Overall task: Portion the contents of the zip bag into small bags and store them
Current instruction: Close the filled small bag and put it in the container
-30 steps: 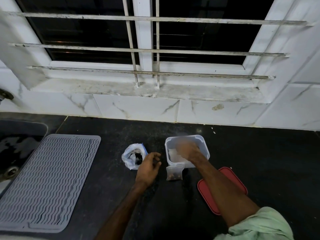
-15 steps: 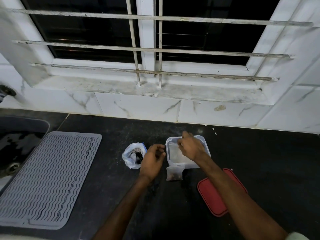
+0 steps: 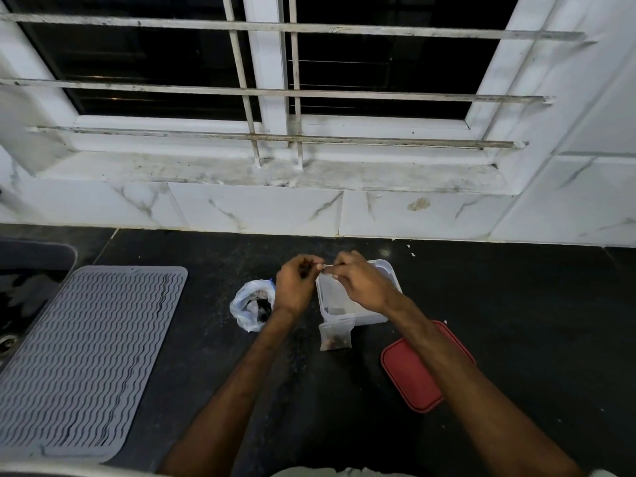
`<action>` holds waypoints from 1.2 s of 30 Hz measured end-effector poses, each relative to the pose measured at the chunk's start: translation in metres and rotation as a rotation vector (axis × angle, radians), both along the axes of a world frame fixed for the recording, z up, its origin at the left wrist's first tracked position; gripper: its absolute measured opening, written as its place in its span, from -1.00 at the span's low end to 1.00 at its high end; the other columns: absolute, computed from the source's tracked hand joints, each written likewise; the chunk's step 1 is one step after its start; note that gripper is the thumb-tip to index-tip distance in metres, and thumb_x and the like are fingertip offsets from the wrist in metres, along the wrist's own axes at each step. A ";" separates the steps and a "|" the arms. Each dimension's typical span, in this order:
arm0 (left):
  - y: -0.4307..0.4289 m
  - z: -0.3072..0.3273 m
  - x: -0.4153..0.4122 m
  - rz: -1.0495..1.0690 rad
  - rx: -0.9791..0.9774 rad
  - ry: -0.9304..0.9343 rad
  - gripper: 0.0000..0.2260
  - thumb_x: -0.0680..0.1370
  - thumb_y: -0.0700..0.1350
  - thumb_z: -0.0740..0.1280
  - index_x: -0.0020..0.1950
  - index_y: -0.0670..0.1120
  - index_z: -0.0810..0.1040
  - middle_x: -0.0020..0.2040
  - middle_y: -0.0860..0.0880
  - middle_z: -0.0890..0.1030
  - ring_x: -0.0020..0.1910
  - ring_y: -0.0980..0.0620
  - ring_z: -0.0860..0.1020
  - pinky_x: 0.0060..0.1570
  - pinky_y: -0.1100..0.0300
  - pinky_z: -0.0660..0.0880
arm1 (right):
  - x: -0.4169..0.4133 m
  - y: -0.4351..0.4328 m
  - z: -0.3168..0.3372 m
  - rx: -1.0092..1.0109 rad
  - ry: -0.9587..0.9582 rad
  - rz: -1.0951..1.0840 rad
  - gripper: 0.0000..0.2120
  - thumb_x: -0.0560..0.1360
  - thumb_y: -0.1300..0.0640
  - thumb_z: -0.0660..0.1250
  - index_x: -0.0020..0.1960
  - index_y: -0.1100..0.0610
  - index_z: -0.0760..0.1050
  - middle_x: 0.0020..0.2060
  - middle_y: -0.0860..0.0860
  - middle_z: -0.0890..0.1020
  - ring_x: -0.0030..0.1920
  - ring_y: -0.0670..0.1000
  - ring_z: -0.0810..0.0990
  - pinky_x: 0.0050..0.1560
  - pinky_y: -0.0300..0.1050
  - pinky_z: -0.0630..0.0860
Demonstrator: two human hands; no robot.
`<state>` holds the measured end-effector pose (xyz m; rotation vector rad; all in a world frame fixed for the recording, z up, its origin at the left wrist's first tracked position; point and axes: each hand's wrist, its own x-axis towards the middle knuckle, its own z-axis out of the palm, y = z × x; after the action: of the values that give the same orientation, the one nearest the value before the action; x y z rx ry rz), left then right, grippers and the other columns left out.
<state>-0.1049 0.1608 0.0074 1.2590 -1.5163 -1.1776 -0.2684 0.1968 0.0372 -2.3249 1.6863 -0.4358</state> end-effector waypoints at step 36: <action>0.026 0.046 0.023 -0.196 -0.261 -0.927 -0.77 0.58 0.06 0.26 -0.19 -0.03 0.47 -0.26 -0.01 0.59 -0.26 -0.01 0.57 -0.24 0.11 0.49 | 0.028 0.014 0.033 -0.033 -0.021 -0.450 -0.81 0.47 0.14 0.39 -0.03 0.04 0.38 -0.21 -0.04 0.57 -0.15 0.04 0.61 -0.08 0.01 0.56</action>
<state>-0.0815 0.1872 0.0536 1.5874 -2.4049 -0.4490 -0.2402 0.2106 0.0704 -1.9396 2.2062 -0.5683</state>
